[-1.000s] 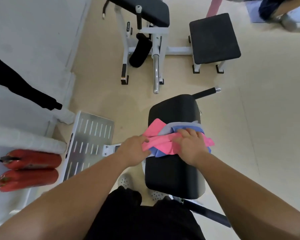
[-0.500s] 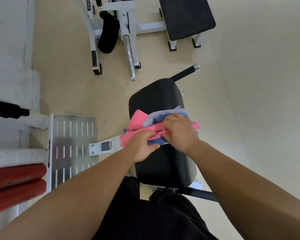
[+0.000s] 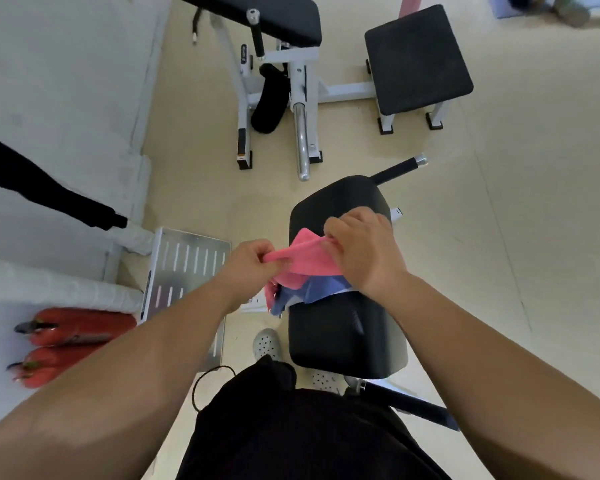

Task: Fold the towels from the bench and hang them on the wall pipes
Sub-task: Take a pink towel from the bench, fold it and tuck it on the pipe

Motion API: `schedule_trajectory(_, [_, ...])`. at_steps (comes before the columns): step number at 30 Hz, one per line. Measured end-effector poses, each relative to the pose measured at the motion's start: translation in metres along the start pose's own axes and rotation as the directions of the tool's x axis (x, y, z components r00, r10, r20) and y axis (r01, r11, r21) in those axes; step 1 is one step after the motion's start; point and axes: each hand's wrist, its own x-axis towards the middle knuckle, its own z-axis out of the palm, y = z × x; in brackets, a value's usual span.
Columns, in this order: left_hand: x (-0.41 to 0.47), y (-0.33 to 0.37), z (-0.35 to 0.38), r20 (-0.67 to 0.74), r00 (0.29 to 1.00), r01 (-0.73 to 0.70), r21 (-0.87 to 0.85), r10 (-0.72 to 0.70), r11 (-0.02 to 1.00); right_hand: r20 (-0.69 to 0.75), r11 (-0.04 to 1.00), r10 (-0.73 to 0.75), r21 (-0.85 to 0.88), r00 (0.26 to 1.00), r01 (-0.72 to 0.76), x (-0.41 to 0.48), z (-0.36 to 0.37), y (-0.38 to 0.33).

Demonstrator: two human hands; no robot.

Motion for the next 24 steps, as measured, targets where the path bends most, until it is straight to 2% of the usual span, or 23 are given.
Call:
schedule_trajectory(3, [-0.025,0.003,-0.032,-0.093,0.995,-0.03,-0.055,0.025,0.998,-0.042,0.998,-0.061,-0.001,0.997,0.061,0.017,-0.016,-0.02])
schedule_trajectory(7, [-0.071,0.002,-0.076,-0.255,0.966,-0.063,-0.062,0.046,0.996,-0.074,0.981,-0.124,0.138,0.989,0.134,0.041,-0.038,-0.052])
schedule_trajectory(9, [-0.091,-0.005,-0.096,-0.277,0.96,-0.064,-0.072,0.042,0.995,-0.07,0.975,-0.131,0.171,0.989,0.142,0.053,-0.045,-0.066])
schedule_trajectory(12, [-0.14,-0.021,-0.125,-0.338,0.939,0.024,-0.108,-0.059,0.994,-0.062,0.96,-0.197,0.191,0.979,0.205,0.066,-0.046,-0.098])
schedule_trajectory(14, [-0.174,-0.034,-0.138,-0.396,0.905,0.067,-0.223,-0.153,0.972,-0.035,0.938,-0.263,0.227,0.964,0.264,0.07,-0.043,-0.123])
schedule_trajectory(16, [-0.199,-0.052,-0.147,-0.47,0.836,0.077,-0.41,-0.282,0.909,0.043,0.929,-0.318,0.212,0.947,0.303,0.07,-0.035,-0.145])
schedule_trajectory(18, [-0.22,-0.067,-0.156,-0.536,0.75,0.067,-0.523,-0.389,0.849,0.157,0.924,-0.366,0.18,0.917,0.338,0.069,-0.02,-0.167])
schedule_trajectory(21, [-0.243,-0.09,-0.166,-0.632,0.706,0.015,-0.437,-0.319,0.899,0.339,0.895,-0.445,0.198,0.829,0.4,0.063,0.009,-0.2])
schedule_trajectory(24, [-0.267,-0.121,-0.175,-0.72,0.631,0.035,-0.345,-0.289,0.938,0.467,0.886,-0.463,0.249,0.753,0.39,0.051,0.034,-0.236])
